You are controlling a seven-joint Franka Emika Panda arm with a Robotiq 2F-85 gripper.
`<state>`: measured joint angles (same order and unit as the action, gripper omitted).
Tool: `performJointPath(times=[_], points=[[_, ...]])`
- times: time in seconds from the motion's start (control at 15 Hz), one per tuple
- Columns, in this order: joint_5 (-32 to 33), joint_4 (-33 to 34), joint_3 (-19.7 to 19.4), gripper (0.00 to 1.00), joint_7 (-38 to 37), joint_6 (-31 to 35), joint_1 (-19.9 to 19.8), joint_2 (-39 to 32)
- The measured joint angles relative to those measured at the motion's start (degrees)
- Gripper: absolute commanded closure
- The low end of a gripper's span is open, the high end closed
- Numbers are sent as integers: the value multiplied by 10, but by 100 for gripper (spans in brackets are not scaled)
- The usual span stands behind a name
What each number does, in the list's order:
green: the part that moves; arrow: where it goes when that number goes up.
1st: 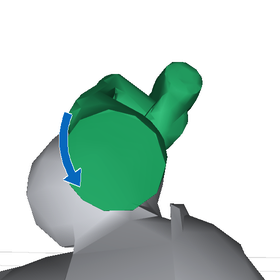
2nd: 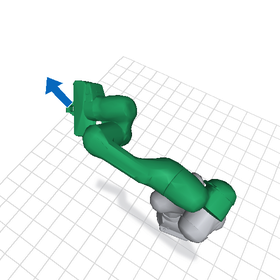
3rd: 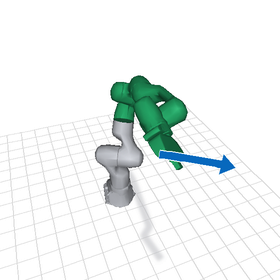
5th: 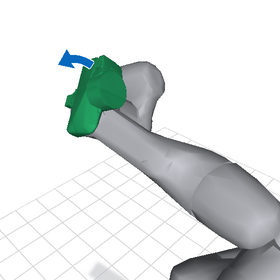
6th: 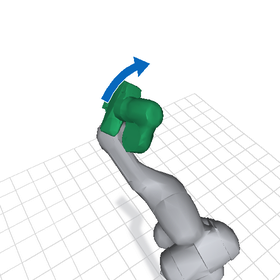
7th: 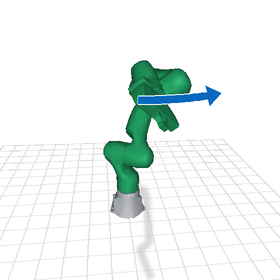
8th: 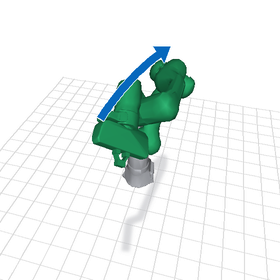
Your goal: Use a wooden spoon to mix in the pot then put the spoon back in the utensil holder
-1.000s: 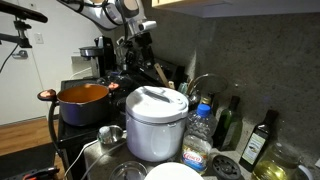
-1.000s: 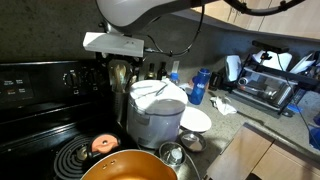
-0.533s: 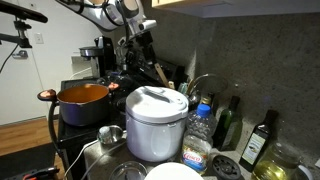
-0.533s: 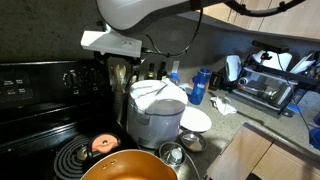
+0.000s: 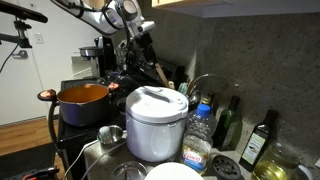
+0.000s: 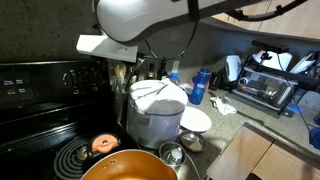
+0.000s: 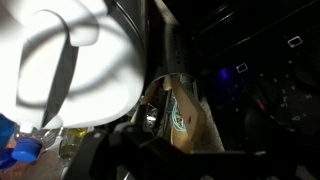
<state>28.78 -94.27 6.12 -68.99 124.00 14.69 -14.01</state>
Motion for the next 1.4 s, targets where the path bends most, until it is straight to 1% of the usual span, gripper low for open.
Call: performJointPath(times=[0.07,0.13,0.4,0.6,0.67,0.73,0.87,1.4], points=[[1,-1,0,32,-1,1,1,0],[2,-2,0,41,-2,1,2,0],[2,-2,0,71,-2,2,3,0],[3,-2,0,95,-2,2,3,0],[4,-2,0,99,-2,2,3,0],[6,-2,0,100,-3,2,3,0],[13,-2,-2,97,-9,2,3,0],[16,-1,-5,97,-12,2,3,0]])
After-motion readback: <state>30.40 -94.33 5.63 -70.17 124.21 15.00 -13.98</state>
